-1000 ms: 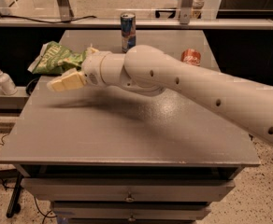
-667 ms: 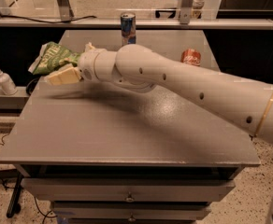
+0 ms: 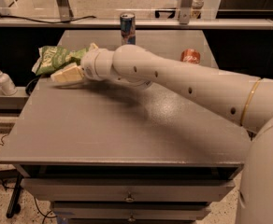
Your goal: Pick green jalapeno chip bag
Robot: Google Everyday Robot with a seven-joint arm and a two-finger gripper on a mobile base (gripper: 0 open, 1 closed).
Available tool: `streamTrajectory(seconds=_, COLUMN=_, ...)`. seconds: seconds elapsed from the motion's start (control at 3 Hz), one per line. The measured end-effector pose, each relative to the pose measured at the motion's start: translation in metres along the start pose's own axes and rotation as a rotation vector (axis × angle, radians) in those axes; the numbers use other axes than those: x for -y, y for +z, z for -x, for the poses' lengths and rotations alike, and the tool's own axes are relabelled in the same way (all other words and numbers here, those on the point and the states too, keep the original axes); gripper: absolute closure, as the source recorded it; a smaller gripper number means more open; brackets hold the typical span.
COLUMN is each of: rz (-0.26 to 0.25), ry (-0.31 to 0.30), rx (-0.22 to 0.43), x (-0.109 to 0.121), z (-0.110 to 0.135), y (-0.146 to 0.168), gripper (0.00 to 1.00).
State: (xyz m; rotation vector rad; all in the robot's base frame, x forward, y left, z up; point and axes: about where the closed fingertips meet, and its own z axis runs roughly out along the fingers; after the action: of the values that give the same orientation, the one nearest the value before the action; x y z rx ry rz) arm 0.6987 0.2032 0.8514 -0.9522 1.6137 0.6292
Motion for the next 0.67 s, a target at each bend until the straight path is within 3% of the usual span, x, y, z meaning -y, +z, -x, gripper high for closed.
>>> streamTrajectory(seconds=0.67, rz=-0.039, ry=-0.019, rx=-0.025, x=0.0094, z=-0.0084, y=0.0057, gripper=0.41)
